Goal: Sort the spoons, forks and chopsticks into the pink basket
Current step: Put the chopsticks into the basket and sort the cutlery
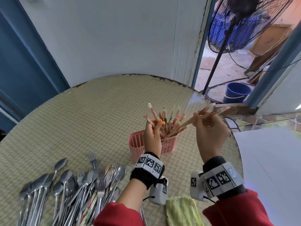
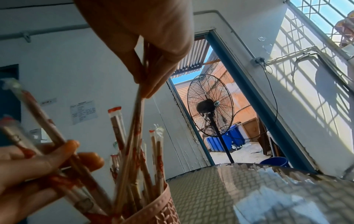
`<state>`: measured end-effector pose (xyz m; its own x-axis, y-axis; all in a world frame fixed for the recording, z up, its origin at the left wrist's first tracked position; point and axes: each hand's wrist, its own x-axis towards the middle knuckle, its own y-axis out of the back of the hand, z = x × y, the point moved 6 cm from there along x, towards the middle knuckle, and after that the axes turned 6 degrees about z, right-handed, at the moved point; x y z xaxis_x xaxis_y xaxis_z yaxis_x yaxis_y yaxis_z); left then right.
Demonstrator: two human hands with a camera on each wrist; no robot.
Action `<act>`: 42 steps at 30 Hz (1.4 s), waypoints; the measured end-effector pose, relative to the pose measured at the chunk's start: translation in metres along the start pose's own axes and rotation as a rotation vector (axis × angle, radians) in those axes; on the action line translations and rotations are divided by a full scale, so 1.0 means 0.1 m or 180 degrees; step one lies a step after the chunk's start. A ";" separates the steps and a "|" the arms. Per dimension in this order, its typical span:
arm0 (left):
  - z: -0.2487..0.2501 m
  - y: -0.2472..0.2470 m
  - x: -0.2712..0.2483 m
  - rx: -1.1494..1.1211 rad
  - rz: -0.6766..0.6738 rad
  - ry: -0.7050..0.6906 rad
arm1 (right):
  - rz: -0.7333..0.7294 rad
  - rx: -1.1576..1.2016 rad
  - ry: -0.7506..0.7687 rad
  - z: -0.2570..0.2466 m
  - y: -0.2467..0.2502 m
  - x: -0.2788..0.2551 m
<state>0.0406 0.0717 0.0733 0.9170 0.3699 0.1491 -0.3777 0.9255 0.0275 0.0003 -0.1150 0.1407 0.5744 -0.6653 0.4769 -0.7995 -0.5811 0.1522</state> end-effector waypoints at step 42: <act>-0.43 0.30 -0.06 0.2169 -0.1018 -0.0767 | -0.1857 -0.0359 0.0178 0.55 -0.47 -0.81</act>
<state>0.0289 0.1007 0.0305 0.9708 -0.0057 0.2397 -0.1670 0.7012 0.6932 0.0012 -0.0599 0.0470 0.9166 -0.2238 0.3314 -0.3703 -0.7877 0.4924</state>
